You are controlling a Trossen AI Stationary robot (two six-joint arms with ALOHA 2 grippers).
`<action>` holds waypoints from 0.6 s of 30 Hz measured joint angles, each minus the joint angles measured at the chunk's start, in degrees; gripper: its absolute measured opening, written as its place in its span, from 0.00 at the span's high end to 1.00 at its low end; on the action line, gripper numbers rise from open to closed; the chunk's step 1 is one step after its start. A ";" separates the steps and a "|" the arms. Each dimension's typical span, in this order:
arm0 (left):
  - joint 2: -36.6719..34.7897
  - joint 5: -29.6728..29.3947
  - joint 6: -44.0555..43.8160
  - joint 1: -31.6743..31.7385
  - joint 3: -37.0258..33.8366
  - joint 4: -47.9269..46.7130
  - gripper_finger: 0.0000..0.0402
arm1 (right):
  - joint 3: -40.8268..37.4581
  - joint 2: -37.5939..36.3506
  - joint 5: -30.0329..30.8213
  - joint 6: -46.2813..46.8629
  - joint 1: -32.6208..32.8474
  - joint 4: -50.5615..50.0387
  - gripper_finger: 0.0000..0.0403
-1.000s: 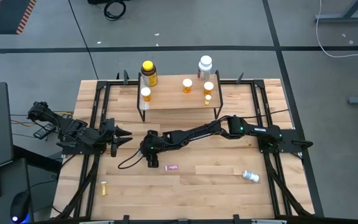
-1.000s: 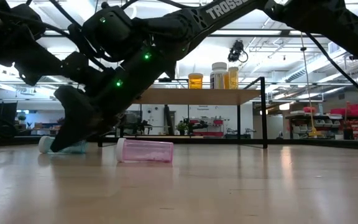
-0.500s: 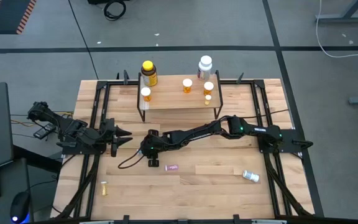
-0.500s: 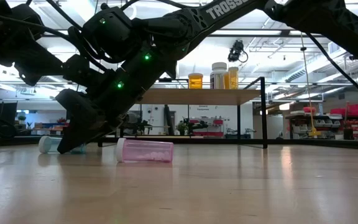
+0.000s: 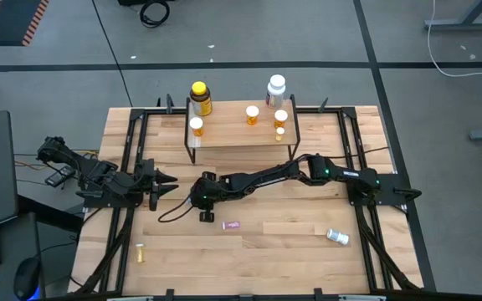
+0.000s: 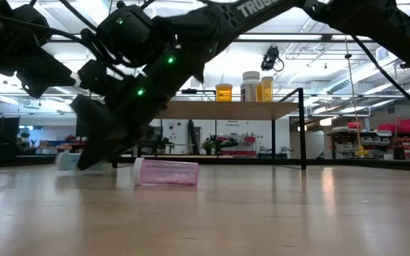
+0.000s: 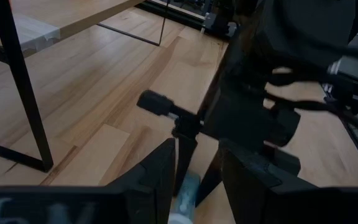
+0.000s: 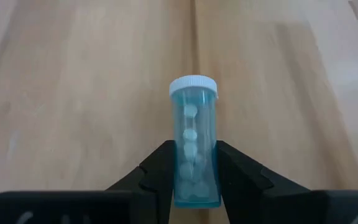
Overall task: Pick and place medicine bottles onto shelf by color
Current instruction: Put the blue pill bottle on the shelf
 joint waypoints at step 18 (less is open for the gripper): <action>0.00 -0.01 -0.01 0.00 0.00 0.60 0.68 | 0.07 -10.70 6.78 1.00 -0.16 -10.03 0.71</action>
